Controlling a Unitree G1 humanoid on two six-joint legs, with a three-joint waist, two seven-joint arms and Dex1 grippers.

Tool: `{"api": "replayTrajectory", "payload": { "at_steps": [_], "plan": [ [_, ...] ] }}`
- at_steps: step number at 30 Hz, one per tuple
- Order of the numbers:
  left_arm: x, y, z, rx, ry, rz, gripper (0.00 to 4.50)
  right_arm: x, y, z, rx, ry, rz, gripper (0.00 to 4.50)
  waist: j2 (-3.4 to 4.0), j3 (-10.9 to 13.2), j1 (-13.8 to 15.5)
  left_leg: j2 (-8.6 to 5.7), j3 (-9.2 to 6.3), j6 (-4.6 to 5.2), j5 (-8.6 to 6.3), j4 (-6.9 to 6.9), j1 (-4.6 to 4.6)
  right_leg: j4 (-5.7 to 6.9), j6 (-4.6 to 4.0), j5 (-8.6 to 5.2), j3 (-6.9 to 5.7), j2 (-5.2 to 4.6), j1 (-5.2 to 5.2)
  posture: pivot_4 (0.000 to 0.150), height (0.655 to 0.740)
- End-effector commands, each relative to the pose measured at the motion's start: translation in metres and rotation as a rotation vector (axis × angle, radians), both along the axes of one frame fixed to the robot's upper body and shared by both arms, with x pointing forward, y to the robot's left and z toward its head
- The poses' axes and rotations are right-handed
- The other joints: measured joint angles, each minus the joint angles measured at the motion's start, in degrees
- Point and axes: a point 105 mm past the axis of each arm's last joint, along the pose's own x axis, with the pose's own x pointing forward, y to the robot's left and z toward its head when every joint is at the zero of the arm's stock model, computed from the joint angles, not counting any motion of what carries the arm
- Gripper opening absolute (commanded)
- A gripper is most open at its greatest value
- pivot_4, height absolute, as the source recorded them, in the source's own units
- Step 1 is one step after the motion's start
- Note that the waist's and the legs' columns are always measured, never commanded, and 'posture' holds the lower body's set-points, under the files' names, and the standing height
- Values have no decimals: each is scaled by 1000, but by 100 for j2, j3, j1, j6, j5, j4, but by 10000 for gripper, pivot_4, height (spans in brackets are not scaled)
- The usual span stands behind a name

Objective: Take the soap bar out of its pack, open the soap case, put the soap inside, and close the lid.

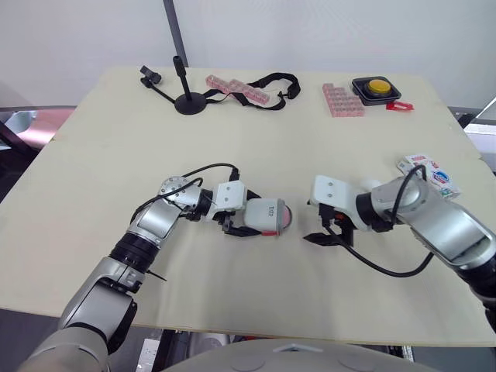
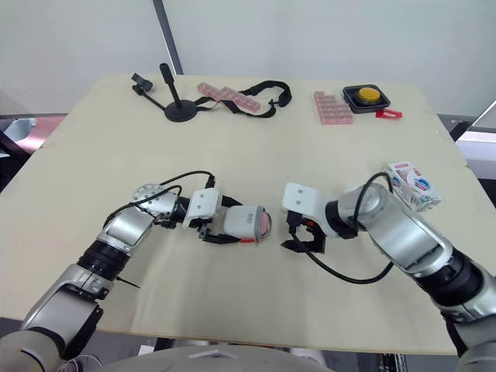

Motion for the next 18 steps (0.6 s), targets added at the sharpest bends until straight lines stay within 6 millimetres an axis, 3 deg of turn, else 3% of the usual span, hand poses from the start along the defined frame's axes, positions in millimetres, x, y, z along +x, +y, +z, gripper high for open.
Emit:
{"api": "replayTrajectory", "payload": {
  "at_steps": [1,2,14,18],
  "plan": [
    [-1,-1,13,-28,-39,-15,34570,1,-1,9,51,-50,20,44772,0,0,2,0,0,0,0,0,0,1,0,0,0,0,0,1500,7400],
    [-1,-1,13,-28,-40,-13,34570,2,-1,8,60,-66,24,39274,0,0,6,0,0,0,0,0,0,0,0,0,0,0,0,1500,7400],
    [-3,0,15,-36,-34,-2,34570,0,14,0,130,-146,129,457,2,1,-7,0,0,1,0,0,-1,-1,0,0,-1,0,0,1500,7400],
    [-4,0,15,-36,-33,2,34570,0,21,2,138,-159,156,154,3,2,-11,0,0,1,0,0,-1,-1,0,0,-1,0,0,1500,7400]
  ]
}}
